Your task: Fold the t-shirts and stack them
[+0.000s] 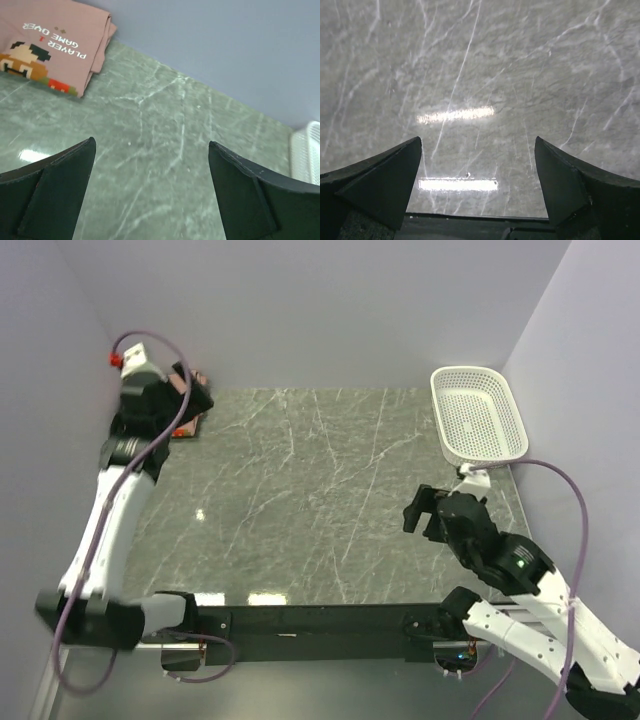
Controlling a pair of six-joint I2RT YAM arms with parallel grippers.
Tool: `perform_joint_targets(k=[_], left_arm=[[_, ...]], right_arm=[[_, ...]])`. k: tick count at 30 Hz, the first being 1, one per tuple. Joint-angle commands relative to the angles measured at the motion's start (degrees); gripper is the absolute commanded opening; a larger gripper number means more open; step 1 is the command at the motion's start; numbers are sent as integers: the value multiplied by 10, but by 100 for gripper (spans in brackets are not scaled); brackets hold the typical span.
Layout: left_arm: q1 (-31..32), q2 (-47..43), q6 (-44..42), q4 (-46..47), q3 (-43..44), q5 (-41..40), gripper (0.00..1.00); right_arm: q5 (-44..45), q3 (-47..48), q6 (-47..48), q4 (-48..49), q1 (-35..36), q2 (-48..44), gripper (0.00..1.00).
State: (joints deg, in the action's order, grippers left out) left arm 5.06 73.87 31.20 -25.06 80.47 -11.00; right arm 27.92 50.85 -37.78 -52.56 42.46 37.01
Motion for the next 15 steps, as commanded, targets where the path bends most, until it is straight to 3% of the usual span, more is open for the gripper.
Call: perform_joint_targets(k=[1,7,15], left_arm=[[0,-128,16,-54,-55,19,99],[0,-379,-3,-139,-161,-15,100],[15,-526,37,-235,-226,-168,99]], right_arm=[[61,20,-27,-21,-4,-43,100],[97,4,0,27,-4,-118,100],[134,-40,41,83,-4,-207,100]])
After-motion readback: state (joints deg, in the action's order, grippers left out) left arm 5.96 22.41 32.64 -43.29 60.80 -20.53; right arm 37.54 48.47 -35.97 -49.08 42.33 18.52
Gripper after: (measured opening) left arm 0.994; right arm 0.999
